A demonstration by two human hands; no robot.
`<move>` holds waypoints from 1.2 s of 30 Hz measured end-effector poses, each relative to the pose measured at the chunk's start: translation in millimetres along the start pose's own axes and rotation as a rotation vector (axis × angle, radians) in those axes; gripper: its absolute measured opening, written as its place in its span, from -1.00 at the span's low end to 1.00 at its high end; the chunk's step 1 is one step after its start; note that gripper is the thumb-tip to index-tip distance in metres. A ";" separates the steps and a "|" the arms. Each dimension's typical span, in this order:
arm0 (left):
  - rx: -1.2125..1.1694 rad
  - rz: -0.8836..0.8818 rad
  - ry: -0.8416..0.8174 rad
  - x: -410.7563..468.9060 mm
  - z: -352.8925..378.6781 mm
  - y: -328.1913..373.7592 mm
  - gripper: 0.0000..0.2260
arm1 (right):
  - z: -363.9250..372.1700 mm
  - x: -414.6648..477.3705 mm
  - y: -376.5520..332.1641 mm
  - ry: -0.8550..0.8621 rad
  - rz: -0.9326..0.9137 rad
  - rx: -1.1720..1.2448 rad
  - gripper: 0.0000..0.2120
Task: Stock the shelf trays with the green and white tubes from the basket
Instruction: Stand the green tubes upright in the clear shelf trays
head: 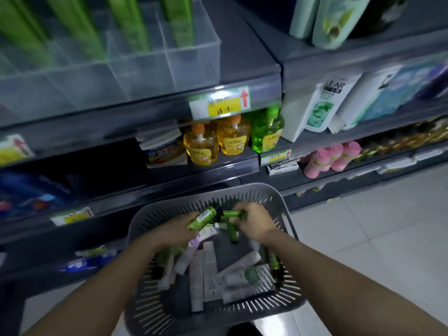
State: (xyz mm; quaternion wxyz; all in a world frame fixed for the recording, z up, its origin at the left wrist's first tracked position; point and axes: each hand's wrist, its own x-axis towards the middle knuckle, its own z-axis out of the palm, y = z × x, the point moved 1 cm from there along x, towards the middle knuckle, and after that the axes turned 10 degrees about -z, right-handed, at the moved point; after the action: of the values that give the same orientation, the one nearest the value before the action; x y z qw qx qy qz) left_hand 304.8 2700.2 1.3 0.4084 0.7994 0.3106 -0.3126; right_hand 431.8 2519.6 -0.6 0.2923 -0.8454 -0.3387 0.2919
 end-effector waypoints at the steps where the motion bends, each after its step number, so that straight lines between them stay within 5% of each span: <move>1: -0.014 0.001 0.022 -10.2 -11.4 0.8 -0.63 | -5.5 -0.5 -9.6 0.013 0.009 0.077 -0.84; 6: -0.112 0.036 0.274 -66.7 -62.1 11.7 -0.74 | -31.2 -1.3 -60.3 0.064 -0.048 0.442 -0.80; 9: -0.138 0.073 0.347 -102.8 -86.0 20.0 -0.84 | -43.2 -5.9 -99.7 0.014 -0.158 0.398 -0.75; 14: -0.189 0.138 0.449 -158.1 -119.0 21.1 -0.88 | -51.8 -8.3 -159.2 -0.113 -0.238 0.404 -0.98; 16: -0.211 0.177 0.507 -174.2 -129.3 16.6 -0.83 | -56.8 -11.6 -176.3 -0.221 -0.238 0.425 -0.79; 18: -0.173 0.200 0.560 -188.0 -136.5 11.4 -0.77 | -60.6 -17.6 -192.0 -0.315 -0.250 0.365 -0.70; 23: -0.069 0.177 0.590 -216.9 -150.6 -2.3 -0.72 | -63.5 -24.4 -229.9 -0.248 -0.391 -0.065 -0.98; 27: -0.023 0.199 0.693 -234.6 -169.7 -6.7 -0.77 | -71.1 -36.3 -271.7 -0.166 -0.550 -0.343 -0.70; 36: -0.280 0.223 0.303 -303.5 -217.2 -5.7 -0.52 | -96.8 -53.0 -351.9 -0.070 -0.650 -0.251 -0.78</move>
State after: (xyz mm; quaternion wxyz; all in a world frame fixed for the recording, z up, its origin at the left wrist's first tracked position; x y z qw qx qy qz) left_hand 168.3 2813.6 329.7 0.4963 0.8020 0.3184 -0.0958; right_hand 325.6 2662.5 322.4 0.2519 -0.7121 -0.6333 0.1684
